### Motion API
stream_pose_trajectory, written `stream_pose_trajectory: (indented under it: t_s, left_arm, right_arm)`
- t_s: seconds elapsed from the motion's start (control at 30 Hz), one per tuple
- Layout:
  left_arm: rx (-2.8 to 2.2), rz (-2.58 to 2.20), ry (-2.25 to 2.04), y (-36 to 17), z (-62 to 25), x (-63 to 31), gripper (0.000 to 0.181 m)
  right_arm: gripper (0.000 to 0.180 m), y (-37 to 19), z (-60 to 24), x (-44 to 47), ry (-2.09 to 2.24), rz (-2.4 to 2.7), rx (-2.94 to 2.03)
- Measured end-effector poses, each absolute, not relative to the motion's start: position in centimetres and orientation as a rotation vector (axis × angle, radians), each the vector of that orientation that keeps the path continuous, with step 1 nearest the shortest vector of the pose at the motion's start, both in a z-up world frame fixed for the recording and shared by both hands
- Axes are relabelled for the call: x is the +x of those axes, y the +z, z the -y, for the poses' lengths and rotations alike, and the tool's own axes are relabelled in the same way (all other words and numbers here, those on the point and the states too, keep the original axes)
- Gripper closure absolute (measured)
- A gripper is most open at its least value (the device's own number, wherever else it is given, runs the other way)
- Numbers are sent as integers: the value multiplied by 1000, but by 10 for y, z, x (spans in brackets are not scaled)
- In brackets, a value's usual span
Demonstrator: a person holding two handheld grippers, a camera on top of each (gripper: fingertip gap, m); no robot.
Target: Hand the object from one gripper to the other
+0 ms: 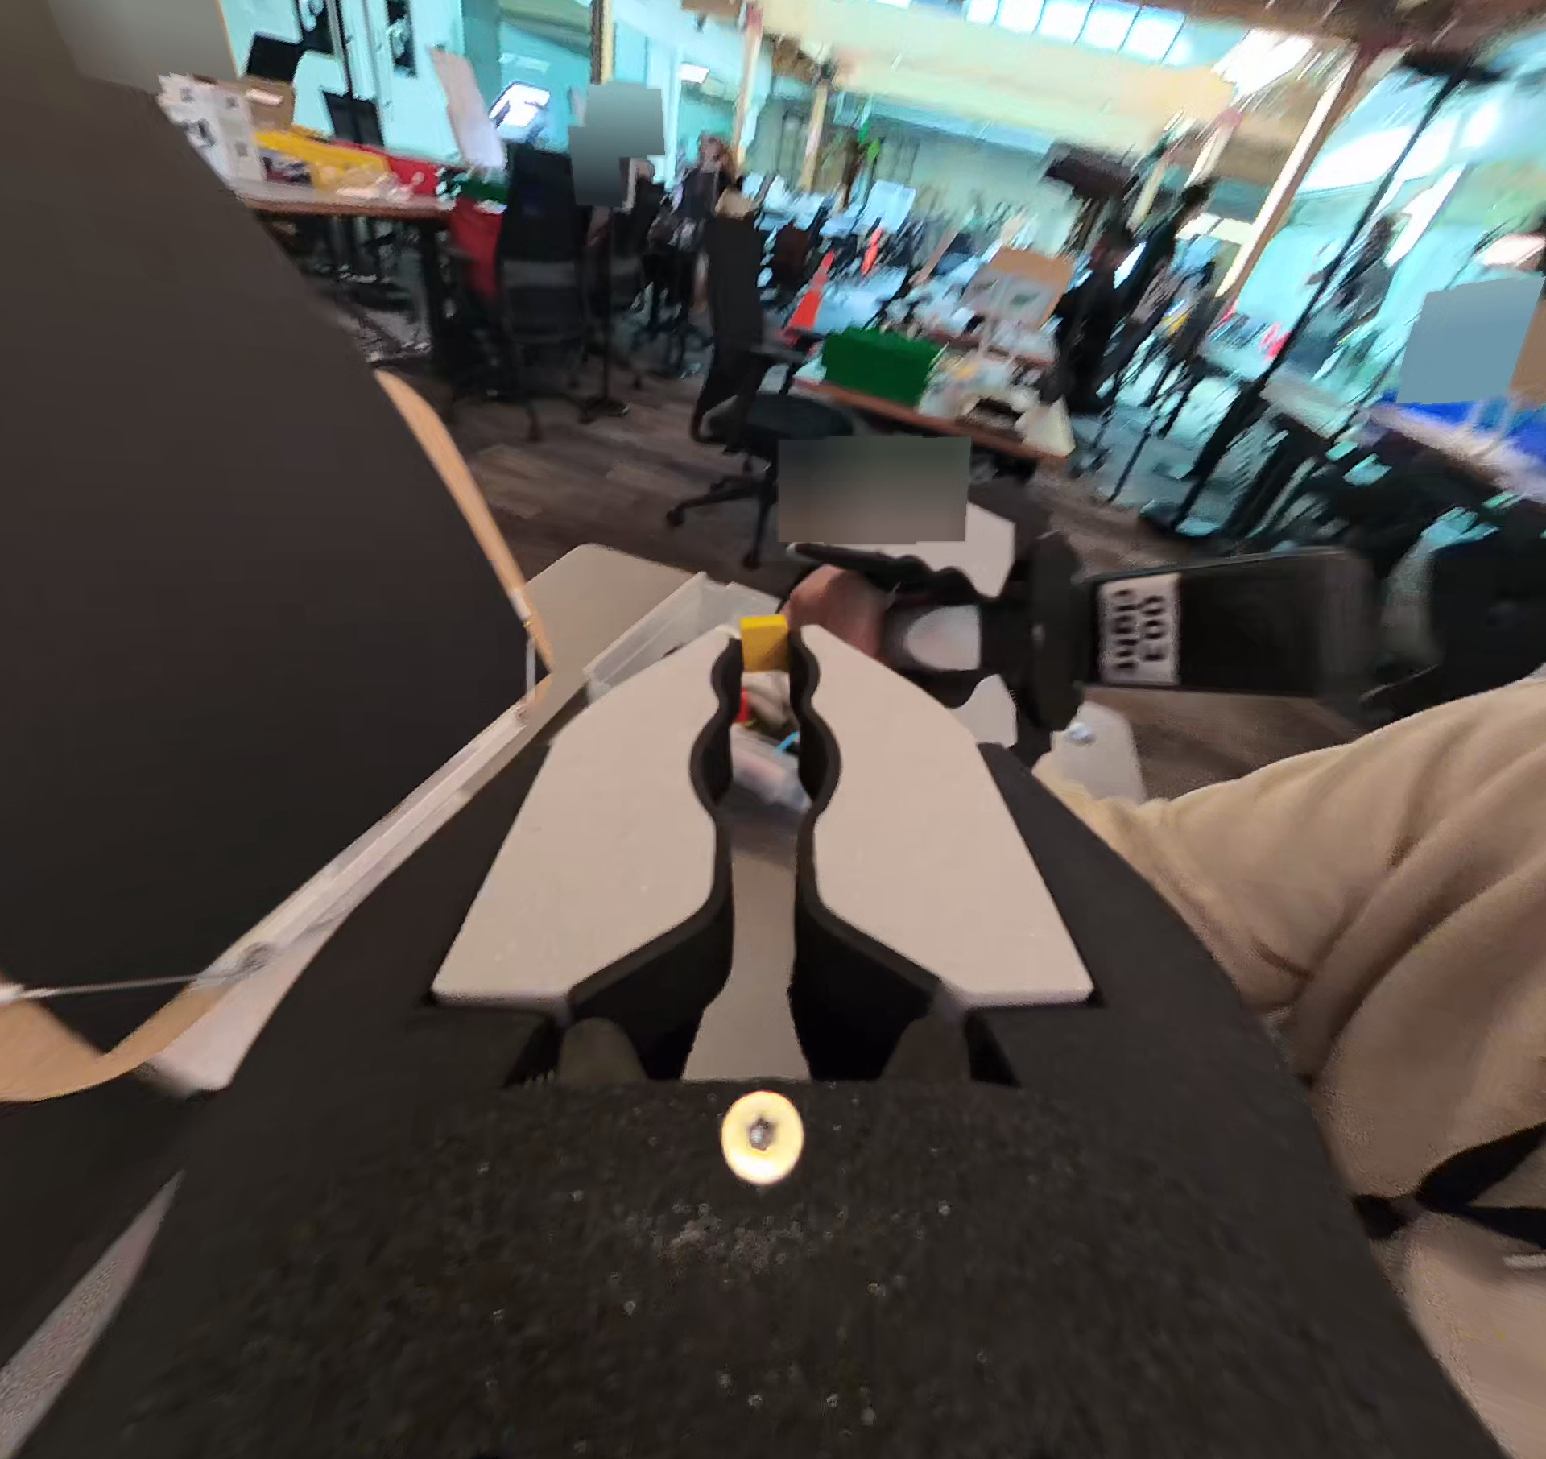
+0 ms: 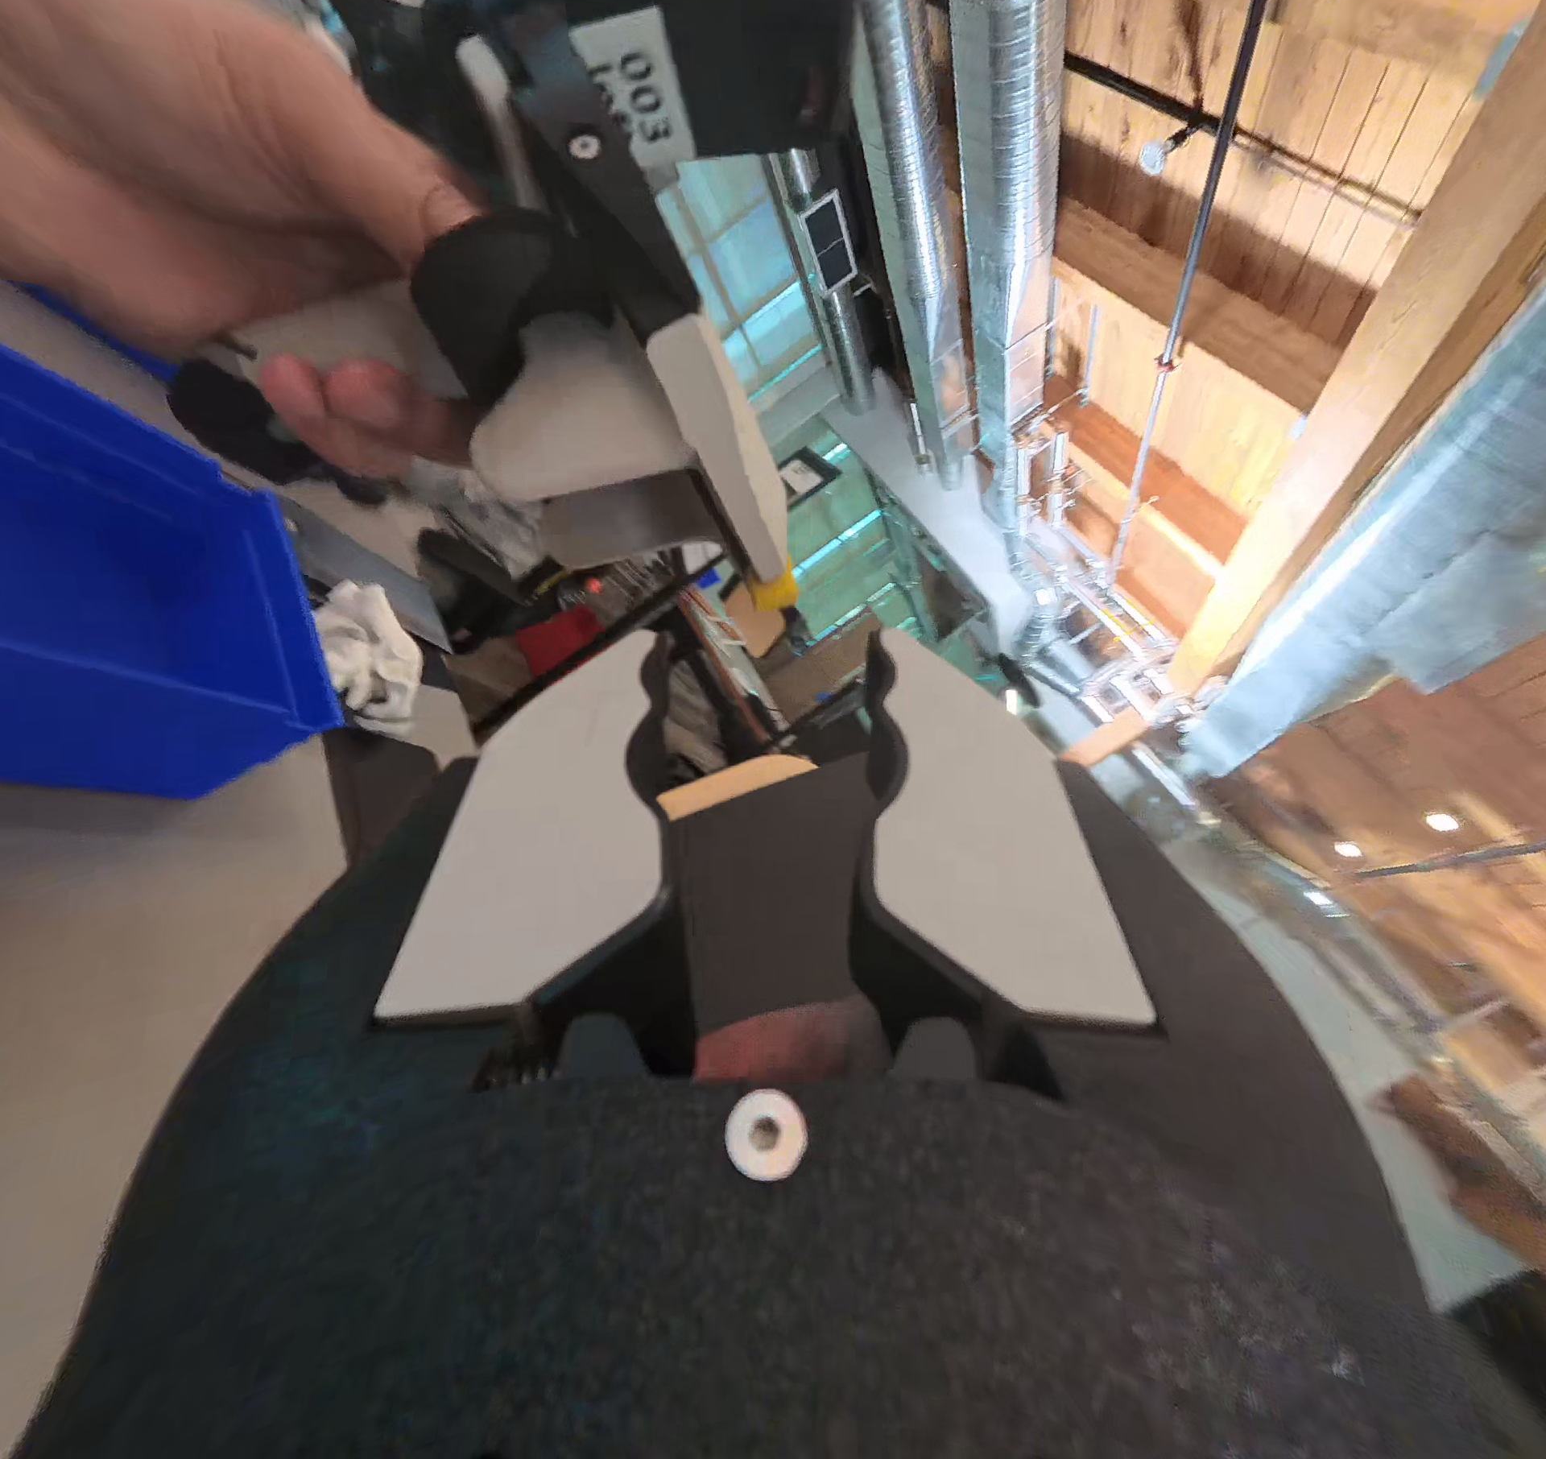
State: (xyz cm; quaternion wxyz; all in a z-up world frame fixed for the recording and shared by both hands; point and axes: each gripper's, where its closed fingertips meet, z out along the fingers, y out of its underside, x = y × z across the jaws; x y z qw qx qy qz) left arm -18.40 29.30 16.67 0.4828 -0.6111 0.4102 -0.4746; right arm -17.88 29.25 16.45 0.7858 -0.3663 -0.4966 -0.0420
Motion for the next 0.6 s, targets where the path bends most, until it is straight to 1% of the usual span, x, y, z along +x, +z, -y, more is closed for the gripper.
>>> stream_pose_trajectory:
  t_s: [0.03,0.1,0.2,0.3,0.33,0.37,0.43,0.6]
  left_arm:
    - [-1462,-967,-1238,174,-291,-188,171]
    - [-1395,-887,-1444,191,-286,-195,171]
    - [-1253,-703,-1758,217,-288,-205,171]
    - [-1114,-538,-2025,231,-295,-208,171]
    - [-1084,-523,-2080,232,-295,-205,171]
    - [-1077,-527,-2117,231,-295,-199,171]
    - [-1065,-548,-2173,229,-291,-186,170]
    - [-1101,-610,-2171,219,-284,-153,171]
  right_arm:
    - [132,167,-290,-178,-32,1062,-796]
    - [131,175,-284,-175,45,1032,-763]
    - [137,189,-282,-166,-27,933,-676]
    - [137,202,-285,-162,-69,807,-670]
    - [140,207,-288,-159,-78,743,-685]
    - [139,210,-291,-157,-77,695,-707]
    - [143,213,-288,-159,-47,653,-698]
    - [150,216,-293,-155,-115,591,-737]
